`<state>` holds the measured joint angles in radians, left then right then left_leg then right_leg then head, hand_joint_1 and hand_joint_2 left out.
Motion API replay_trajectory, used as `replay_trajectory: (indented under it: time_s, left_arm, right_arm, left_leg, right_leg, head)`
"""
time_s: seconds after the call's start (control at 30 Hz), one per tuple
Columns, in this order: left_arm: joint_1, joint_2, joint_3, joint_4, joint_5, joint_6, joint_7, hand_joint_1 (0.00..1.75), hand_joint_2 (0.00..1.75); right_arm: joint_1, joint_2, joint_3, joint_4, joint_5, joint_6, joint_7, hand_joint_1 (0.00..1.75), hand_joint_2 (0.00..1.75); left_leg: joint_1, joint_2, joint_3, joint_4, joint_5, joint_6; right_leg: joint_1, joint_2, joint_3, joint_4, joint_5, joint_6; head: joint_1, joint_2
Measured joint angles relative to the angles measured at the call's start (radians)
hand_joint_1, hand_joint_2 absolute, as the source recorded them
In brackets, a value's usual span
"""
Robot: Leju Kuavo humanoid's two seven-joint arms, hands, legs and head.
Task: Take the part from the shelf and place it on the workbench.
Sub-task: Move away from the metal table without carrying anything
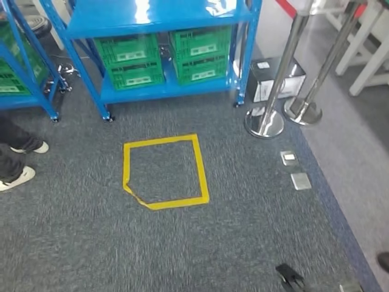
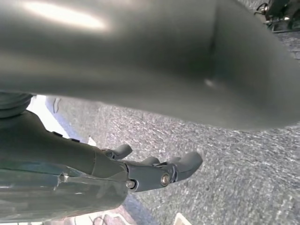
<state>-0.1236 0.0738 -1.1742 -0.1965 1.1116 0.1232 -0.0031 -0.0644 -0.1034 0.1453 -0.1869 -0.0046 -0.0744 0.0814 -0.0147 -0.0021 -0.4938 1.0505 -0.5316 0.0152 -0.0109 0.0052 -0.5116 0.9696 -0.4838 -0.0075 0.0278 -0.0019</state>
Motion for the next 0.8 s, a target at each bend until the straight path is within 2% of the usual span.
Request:
replay_trajectory:
  time_s: [0.03, 0.1, 0.13, 0.17, 0.2, 0.23, 0.27, 0.3, 0.33, 0.37, 0.4, 0.47, 0.5, 0.53, 0.6, 0.63, 0.67, 0.7, 0.73, 0.77, 0.8]
  left_arm:
    - [0.000, 0.000, 0.000, 0.000, 0.000, 0.000, 0.000, 0.00, 0.00]
    - [0.000, -0.001, 0.000, 0.000, 0.000, 0.000, 0.000, 0.00, 0.00]
    - [0.002, -0.001, 0.000, 0.000, 0.000, 0.000, 0.000, 0.00, 0.00]
    - [0.003, -0.001, 0.000, 0.000, 0.000, 0.000, 0.000, 0.00, 0.00]
    - [0.005, -0.001, 0.000, 0.000, 0.000, 0.000, 0.000, 0.00, 0.00]
    - [0.006, 0.000, 0.000, 0.000, 0.000, 0.000, 0.000, 0.00, 0.00]
    - [0.007, 0.001, 0.000, 0.000, 0.001, 0.000, 0.000, 0.00, 0.00]
    - [0.007, 0.002, 0.000, 0.000, 0.001, 0.000, 0.000, 0.00, 0.00]
    - [0.007, 0.003, 0.000, 0.000, 0.002, 0.000, 0.000, 0.00, 0.00]
    - [0.006, 0.004, 0.000, 0.000, 0.003, 0.000, 0.000, 0.00, 0.00]
    - [0.006, 0.004, 0.000, 0.000, 0.003, 0.000, 0.000, 0.00, 0.00]
    - [0.006, 0.002, 0.000, 0.000, 0.003, 0.000, 0.000, 0.00, 0.00]
    - [0.006, 0.002, 0.000, 0.000, 0.003, 0.000, 0.000, 0.00, 0.00]
    - [0.005, 0.001, 0.000, 0.000, 0.003, 0.000, 0.000, 0.00, 0.00]
    - [0.004, 0.002, 0.000, 0.000, 0.004, 0.000, 0.000, 0.00, 0.00]
    - [0.004, 0.002, 0.000, 0.000, 0.004, 0.000, 0.000, 0.00, 0.00]
    - [0.004, 0.002, 0.000, 0.000, 0.005, 0.000, 0.000, 0.00, 0.00]
    - [0.005, 0.002, 0.000, 0.000, 0.006, 0.000, 0.000, 0.00, 0.00]
    - [0.006, 0.001, 0.000, 0.000, 0.006, 0.000, 0.001, 0.00, 0.00]
    - [0.008, 0.000, 0.000, 0.000, 0.006, 0.000, 0.001, 0.00, 0.00]
    - [0.008, -0.001, 0.000, 0.000, 0.006, 0.000, 0.002, 0.00, 0.00]
  right_arm:
    - [0.000, 0.000, 0.000, 0.000, 0.000, 0.000, 0.000, 0.00, 0.00]
    - [-0.001, 0.000, 0.000, 0.000, 0.000, 0.000, -0.001, 0.00, 0.00]
    - [0.000, 0.000, 0.000, 0.000, 0.000, 0.000, -0.001, 0.00, 0.00]
    - [0.000, 0.000, 0.000, 0.000, 0.000, 0.000, -0.001, 0.00, 0.00]
    - [0.000, 0.000, 0.000, 0.000, 0.000, 0.000, -0.001, 0.00, 0.00]
    - [0.000, 0.000, 0.000, 0.000, 0.000, 0.000, -0.001, 0.00, 0.00]
    - [-0.001, 0.000, 0.000, 0.001, 0.000, 0.000, -0.001, 0.00, 0.00]
    - [-0.002, 0.000, 0.000, 0.001, 0.000, 0.001, -0.001, 0.00, 0.00]
    - [-0.003, 0.000, 0.000, 0.001, 0.000, 0.001, 0.000, 0.00, 0.00]
    - [-0.005, 0.000, 0.000, 0.001, 0.000, 0.001, 0.000, 0.00, 0.00]
    - [-0.006, 0.000, 0.000, 0.001, 0.000, 0.001, 0.000, 0.00, 0.00]
    - [-0.006, 0.000, 0.000, 0.000, 0.000, 0.002, 0.001, 0.00, 0.00]
    - [-0.006, 0.000, 0.000, 0.000, 0.000, 0.002, 0.002, 0.00, 0.00]
    - [-0.007, 0.000, 0.000, 0.000, 0.000, 0.003, 0.002, 0.00, 0.00]
    - [-0.007, 0.000, 0.000, 0.000, 0.000, 0.003, 0.002, 0.00, 0.00]
    - [-0.007, 0.000, 0.000, 0.000, 0.000, 0.003, 0.002, 0.00, 0.00]
    - [-0.005, 0.000, 0.000, 0.001, 0.000, 0.003, 0.002, 0.00, 0.00]
    - [-0.004, 0.000, 0.000, 0.001, 0.000, 0.003, 0.001, 0.00, 0.00]
    - [-0.003, 0.000, 0.000, 0.001, 0.000, 0.003, 0.001, 0.00, 0.00]
    - [-0.001, 0.000, 0.000, 0.002, 0.000, 0.003, 0.000, 0.00, 0.00]
    - [0.000, 0.000, 0.000, 0.003, 0.000, 0.003, -0.001, 0.00, 0.00]
  left_leg:
    - [0.004, 0.000, -0.045, 0.066, -0.011, -0.007]
    - [0.012, 0.000, -0.141, 0.184, -0.054, -0.018]
    - [0.015, 0.000, -0.175, 0.212, -0.069, -0.021]
    - [0.017, 0.000, -0.195, 0.212, -0.071, -0.023]
    - [0.019, 0.000, -0.198, 0.175, -0.049, -0.023]
    - [0.019, 0.000, -0.188, 0.113, -0.005, -0.020]
    - [0.018, 0.000, -0.174, 0.042, 0.053, -0.015]
    - [0.015, -0.001, -0.161, -0.014, 0.090, -0.009]
    - [0.012, -0.003, -0.152, -0.048, 0.110, -0.004]
    - [0.010, -0.005, -0.146, -0.064, 0.112, 0.001]
    - [0.009, -0.006, -0.137, -0.067, 0.101, 0.005]
    - [0.012, -0.006, -0.111, -0.083, 0.110, 0.017]
    - [0.013, -0.005, -0.096, -0.086, 0.111, 0.022]
    - [0.013, -0.005, -0.085, -0.089, 0.108, 0.027]
    - [0.010, -0.005, -0.067, -0.090, 0.094, 0.034]
    - [0.009, -0.006, -0.057, -0.090, 0.085, 0.035]
    - [0.008, -0.007, -0.046, -0.090, 0.076, 0.035]
    - [0.007, -0.009, -0.032, -0.090, 0.066, 0.035]
    - [0.007, -0.010, -0.017, -0.090, 0.055, 0.033]
    - [0.007, -0.011, -0.003, -0.091, 0.045, 0.031]
    - [0.006, -0.012, 0.008, -0.091, 0.036, 0.028]
  right_leg:
    - [-0.001, 0.000, 0.008, -0.006, -0.004, -0.003]
    - [-0.004, 0.001, 0.025, -0.013, -0.015, -0.007]
    - [-0.005, 0.002, 0.035, -0.014, -0.023, -0.006]
    - [-0.007, 0.004, 0.048, -0.016, -0.032, -0.005]
    - [-0.008, 0.006, 0.063, -0.017, -0.042, -0.003]
    - [-0.010, 0.008, 0.077, -0.019, -0.052, 0.000]
    - [-0.011, 0.008, 0.089, -0.020, -0.063, 0.003]
    - [-0.011, 0.012, 0.100, -0.021, -0.075, 0.009]
    - [-0.010, 0.012, 0.106, -0.025, -0.086, 0.015]
    - [-0.009, 0.013, 0.118, -0.027, -0.091, 0.022]
    - [-0.008, 0.014, 0.132, -0.032, -0.094, 0.030]
    - [-0.008, 0.010, 0.153, -0.026, -0.101, 0.041]
    - [-0.009, 0.008, 0.143, 0.001, -0.114, 0.044]
    - [-0.009, 0.006, 0.116, 0.052, -0.133, 0.047]
    - [-0.008, 0.004, 0.028, 0.185, -0.185, 0.051]
    - [-0.008, 0.004, -0.012, 0.230, -0.208, 0.053]
    - [-0.008, 0.004, -0.040, 0.246, -0.220, 0.054]
    - [-0.008, 0.004, -0.053, 0.228, -0.208, 0.053]
    - [-0.007, 0.004, -0.054, 0.178, -0.168, 0.049]
    - [-0.006, 0.003, -0.049, 0.120, -0.103, 0.043]
    - [-0.003, 0.002, -0.047, 0.069, -0.050, 0.036]
  head:
    - [-0.004, 0.000]
    - [-0.011, 0.000]
    - [-0.012, 0.000]
    - [-0.013, 0.000]
    - [-0.015, 0.000]
    - [-0.018, 0.000]
    - [-0.021, 0.000]
    - [-0.024, 0.000]
    - [-0.026, 0.000]
    - [-0.027, 0.000]
    - [-0.026, 0.000]
    - [-0.022, 0.000]
    - [-0.019, 0.000]
    - [-0.015, 0.000]
    - [-0.006, 0.000]
    - [-0.003, 0.000]
    - [0.001, 0.000]
    - [0.004, 0.000]
    - [0.008, 0.000]
    - [0.014, 0.000]
    - [0.015, 0.000]
